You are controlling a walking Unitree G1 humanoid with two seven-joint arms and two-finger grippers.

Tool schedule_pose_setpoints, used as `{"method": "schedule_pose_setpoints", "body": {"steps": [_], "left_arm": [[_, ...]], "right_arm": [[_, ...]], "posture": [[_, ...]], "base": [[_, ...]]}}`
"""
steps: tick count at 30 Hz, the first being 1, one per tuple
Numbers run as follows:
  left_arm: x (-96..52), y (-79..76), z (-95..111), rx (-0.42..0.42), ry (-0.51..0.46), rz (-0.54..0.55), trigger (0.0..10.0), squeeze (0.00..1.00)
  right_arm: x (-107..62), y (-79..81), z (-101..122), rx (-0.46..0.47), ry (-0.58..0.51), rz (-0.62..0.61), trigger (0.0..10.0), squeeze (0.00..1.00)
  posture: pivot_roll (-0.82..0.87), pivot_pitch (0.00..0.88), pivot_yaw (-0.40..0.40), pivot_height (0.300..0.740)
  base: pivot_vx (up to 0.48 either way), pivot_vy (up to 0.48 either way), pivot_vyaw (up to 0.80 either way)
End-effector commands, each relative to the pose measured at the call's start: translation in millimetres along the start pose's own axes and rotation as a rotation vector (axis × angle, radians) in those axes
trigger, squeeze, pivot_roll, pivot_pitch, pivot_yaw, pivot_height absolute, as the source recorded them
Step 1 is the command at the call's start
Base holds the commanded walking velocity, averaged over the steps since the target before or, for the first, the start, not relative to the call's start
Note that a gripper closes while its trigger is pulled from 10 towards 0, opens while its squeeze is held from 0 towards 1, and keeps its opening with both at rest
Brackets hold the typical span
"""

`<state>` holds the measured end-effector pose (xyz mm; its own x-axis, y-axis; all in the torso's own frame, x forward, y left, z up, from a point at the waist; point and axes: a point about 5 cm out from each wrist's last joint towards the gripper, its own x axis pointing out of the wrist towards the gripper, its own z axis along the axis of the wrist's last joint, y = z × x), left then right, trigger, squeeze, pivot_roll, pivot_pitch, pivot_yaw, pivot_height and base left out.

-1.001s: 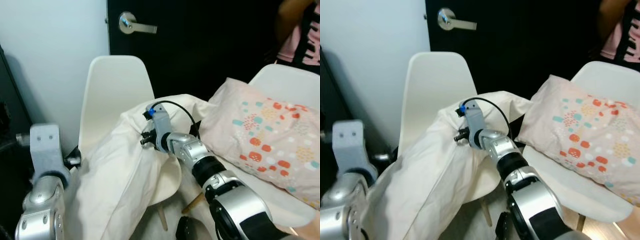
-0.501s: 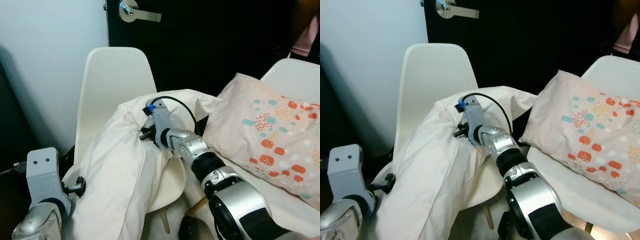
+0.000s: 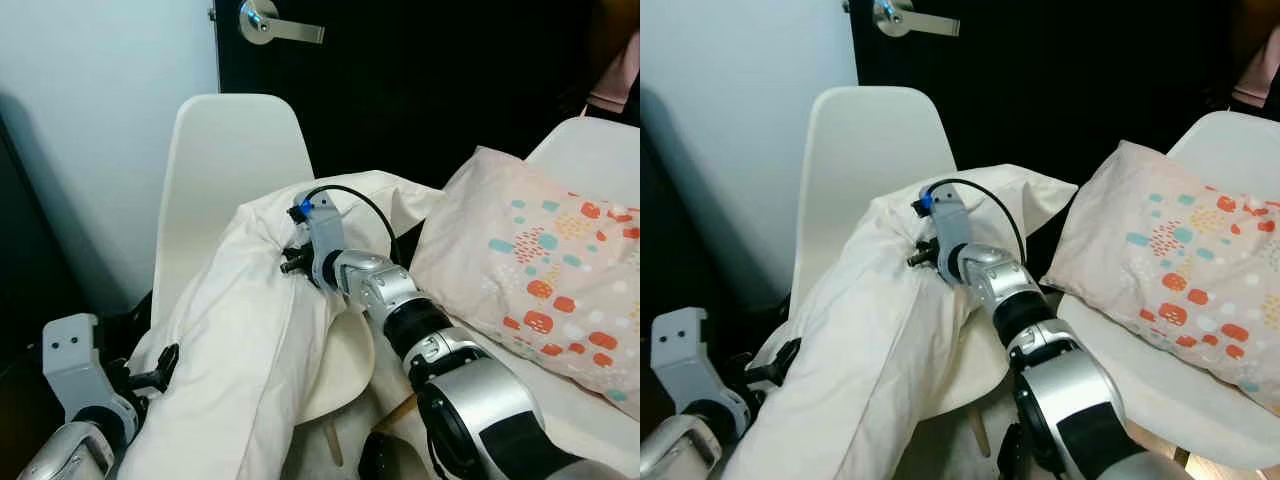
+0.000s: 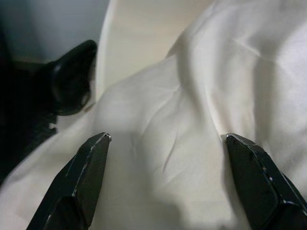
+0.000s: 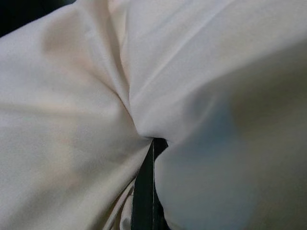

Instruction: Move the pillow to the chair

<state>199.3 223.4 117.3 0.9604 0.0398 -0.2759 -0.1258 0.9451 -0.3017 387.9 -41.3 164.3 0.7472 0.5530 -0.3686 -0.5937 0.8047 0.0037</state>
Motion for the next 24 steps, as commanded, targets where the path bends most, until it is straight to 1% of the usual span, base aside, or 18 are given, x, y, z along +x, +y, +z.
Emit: {"method": "schedule_pose_setpoints", "body": {"steps": [1, 2, 3, 6, 7, 8, 9, 10, 11, 12, 13, 14, 15, 19, 20, 24], "left_arm": [[3.8, -10.8, -23, -0.137, 0.045, -0.05, 10.0, 0.0], [3.8, -10.8, -23, -0.137, 0.045, -0.05, 10.0, 0.0], [7.0, -7.5, -41, -0.223, 0.086, -0.068, 10.0, 0.0], [7.0, -7.5, -41, -0.223, 0.086, -0.068, 10.0, 0.0], [7.3, -8.2, -53, -0.314, 0.107, -0.111, 10.0, 0.0], [7.4, -8.1, -62, -0.364, 0.12, -0.15, 10.0, 0.0], [7.4, -8.1, -62, -0.364, 0.12, -0.15, 10.0, 0.0], [7.6, -8.5, -70, -0.42, 0.124, -0.192, 10.0, 0.0], [9.1, -6.4, -76, -0.432, 0.129, -0.205, 10.0, 0.0], [9.1, -6.4, -76, -0.432, 0.129, -0.205, 10.0, 0.0], [10.9, -4.2, -79, -0.435, 0.127, -0.208, 7.1, 0.0], [10.9, -4.2, -79, -0.435, 0.127, -0.208, 7.1, 0.0], [13.8, -2.3, -81, -0.437, 0.124, -0.203, 0.0, 0.0], [18.9, 1.5, -81, -0.422, 0.115, -0.195, 0.0, 0.0], [21.4, 7.2, -84, -0.415, 0.118, -0.177, 0.0, 0.0], [21.9, 12.3, -81, -0.406, 0.106, -0.169, 0.0, 0.0]], "right_arm": [[-1.8, -6.0, 6, 0.006, -0.018, -0.024, 10.0, 0.0], [-1.8, -6.0, 6, 0.006, -0.018, -0.024, 10.0, 0.0], [-2.5, -7.0, 9, 0.005, -0.024, -0.023, 10.0, 0.0], [-2.5, -7.0, 9, 0.005, -0.024, -0.023, 10.0, 0.0], [-3.2, -7.9, 11, 0.006, -0.036, -0.022, 10.0, 0.0], [-3.8, -8.4, 14, 0.009, -0.049, -0.018, 10.0, 0.0], [-3.8, -8.4, 14, 0.009, -0.049, -0.018, 10.0, 0.0], [-4.4, -8.6, 17, 0.012, -0.061, -0.013, 10.0, 0.0], [-4.8, -8.2, 19, 0.017, -0.073, -0.006, 10.0, 0.0], [-4.8, -8.2, 19, 0.017, -0.073, -0.006, 10.0, 0.0], [-4.9, -7.8, 21, 0.019, -0.082, 0.0, 10.0, 0.0], [-4.9, -7.8, 21, 0.019, -0.082, 0.0, 10.0, 0.0], [-5.2, -6.9, 23, 0.023, -0.095, 0.007, 10.0, 0.0], [-6.2, -6.3, 29, 0.032, -0.117, 0.017, 10.0, 0.0], [-7.2, -7.2, 31, 0.04, -0.125, 0.019, 10.0, 0.0], [-8.5, -9.8, 33, 0.046, -0.129, 0.012, 10.0, 0.0]], "posture": [[0.17, 0.0, -0.116, 0.415], [0.17, 0.0, -0.116, 0.415], [0.16, 0.0, -0.114, 0.405], [0.16, 0.0, -0.114, 0.405], [0.16, 0.0, -0.116, 0.401], [0.15, 0.0, -0.119, 0.396], [0.15, 0.0, -0.119, 0.396], [0.15, 0.0, -0.122, 0.396], [0.15, 0.0, -0.125, 0.396], [0.15, 0.0, -0.125, 0.396], [0.15, 0.0, -0.126, 0.396], [0.15, 0.0, -0.126, 0.396], [0.14, 0.0, -0.126, 0.396], [0.14, 0.0, -0.125, 0.396], [0.14, 0.0, -0.125, 0.396], [0.14, 0.0, -0.124, 0.396]], "base": [[0.0, 0.0, 0.0], [0.0, 0.0, 0.0], [0.0, 0.0, 0.0], [0.0, 0.0, 0.0], [0.0, 0.0, 0.0], [0.0, 0.0, 0.0], [0.0, 0.0, 0.0], [0.0, 0.0, 0.0], [0.0, 0.0, 0.0], [0.0, 0.0, 0.0], [0.0, 0.0, 0.0], [0.0, 0.0, 0.0], [0.0, 0.0, 0.0], [0.0, 0.0, 0.0], [0.0, 0.0, 0.0], [0.0, 0.0, 0.0]]}}
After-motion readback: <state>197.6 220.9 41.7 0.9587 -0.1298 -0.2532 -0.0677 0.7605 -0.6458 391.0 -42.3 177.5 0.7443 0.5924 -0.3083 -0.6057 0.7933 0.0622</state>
